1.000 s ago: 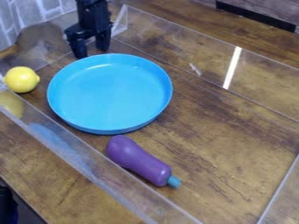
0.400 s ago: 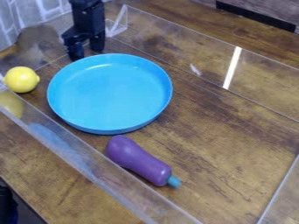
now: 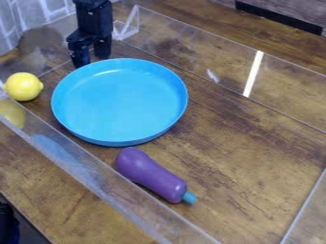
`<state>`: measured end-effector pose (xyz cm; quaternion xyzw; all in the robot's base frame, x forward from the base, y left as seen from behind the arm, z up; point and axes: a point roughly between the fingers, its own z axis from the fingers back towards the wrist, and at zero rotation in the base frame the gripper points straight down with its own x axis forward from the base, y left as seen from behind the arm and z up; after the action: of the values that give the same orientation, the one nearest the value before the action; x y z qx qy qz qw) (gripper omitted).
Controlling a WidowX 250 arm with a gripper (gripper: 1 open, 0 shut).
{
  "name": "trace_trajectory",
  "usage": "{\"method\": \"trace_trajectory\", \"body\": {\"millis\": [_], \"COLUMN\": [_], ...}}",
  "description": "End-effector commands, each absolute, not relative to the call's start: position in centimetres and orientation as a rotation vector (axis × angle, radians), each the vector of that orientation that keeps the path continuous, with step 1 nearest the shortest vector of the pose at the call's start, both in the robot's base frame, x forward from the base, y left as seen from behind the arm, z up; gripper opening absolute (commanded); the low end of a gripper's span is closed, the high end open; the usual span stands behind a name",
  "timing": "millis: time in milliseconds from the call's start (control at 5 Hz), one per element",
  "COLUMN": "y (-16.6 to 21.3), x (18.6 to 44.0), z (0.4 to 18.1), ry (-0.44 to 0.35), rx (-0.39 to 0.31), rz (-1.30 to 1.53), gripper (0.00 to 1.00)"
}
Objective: Remove the lemon from the blue tray and put it on the table
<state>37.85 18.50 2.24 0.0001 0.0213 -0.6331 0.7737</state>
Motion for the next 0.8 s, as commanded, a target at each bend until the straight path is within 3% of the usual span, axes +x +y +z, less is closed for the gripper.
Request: {"method": "trace_trajectory", "body": {"millis": [0,600], "y": [20.2,20.1], "x": [38.1,37.0], "z": [4.6,3.5], "ry": [0.026,0.036], "rx": [0.061,0.066], "rz": [-1.295,-1.295], "gripper": [1.0,1.0]}}
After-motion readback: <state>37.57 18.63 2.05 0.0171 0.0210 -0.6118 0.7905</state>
